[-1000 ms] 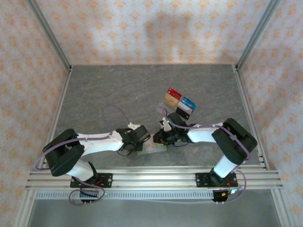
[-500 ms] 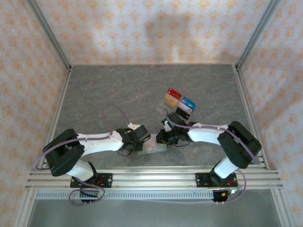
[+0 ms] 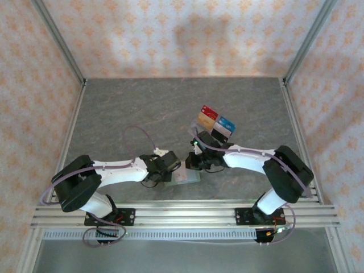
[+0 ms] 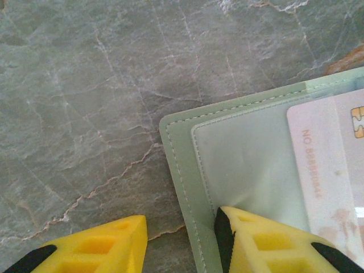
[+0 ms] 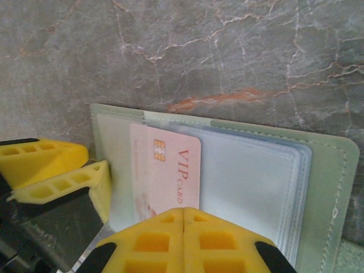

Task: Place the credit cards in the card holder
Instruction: Insert the credit card into the card slot.

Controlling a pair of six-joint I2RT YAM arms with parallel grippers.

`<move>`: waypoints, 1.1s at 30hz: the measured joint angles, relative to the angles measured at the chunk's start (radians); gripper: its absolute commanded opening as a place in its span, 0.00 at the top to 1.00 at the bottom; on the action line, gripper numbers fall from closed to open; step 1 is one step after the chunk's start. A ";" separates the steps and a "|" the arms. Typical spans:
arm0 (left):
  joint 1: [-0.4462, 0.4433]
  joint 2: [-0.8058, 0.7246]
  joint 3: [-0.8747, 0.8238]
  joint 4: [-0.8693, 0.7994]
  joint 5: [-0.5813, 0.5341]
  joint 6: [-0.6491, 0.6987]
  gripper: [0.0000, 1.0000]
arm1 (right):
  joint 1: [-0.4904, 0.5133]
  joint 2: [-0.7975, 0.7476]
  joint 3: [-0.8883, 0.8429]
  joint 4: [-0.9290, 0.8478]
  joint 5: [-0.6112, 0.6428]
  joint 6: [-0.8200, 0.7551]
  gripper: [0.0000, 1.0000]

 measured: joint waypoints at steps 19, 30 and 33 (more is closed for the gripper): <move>0.000 0.000 0.000 0.000 0.000 0.000 0.61 | 0.011 0.080 0.037 -0.016 -0.027 0.000 0.94; 0.000 0.000 0.000 0.000 0.000 0.000 0.61 | 0.032 0.113 0.063 -0.013 -0.035 0.000 0.93; 0.000 0.000 0.000 0.000 0.000 0.000 0.61 | 0.039 0.115 0.063 -0.011 -0.035 0.000 0.92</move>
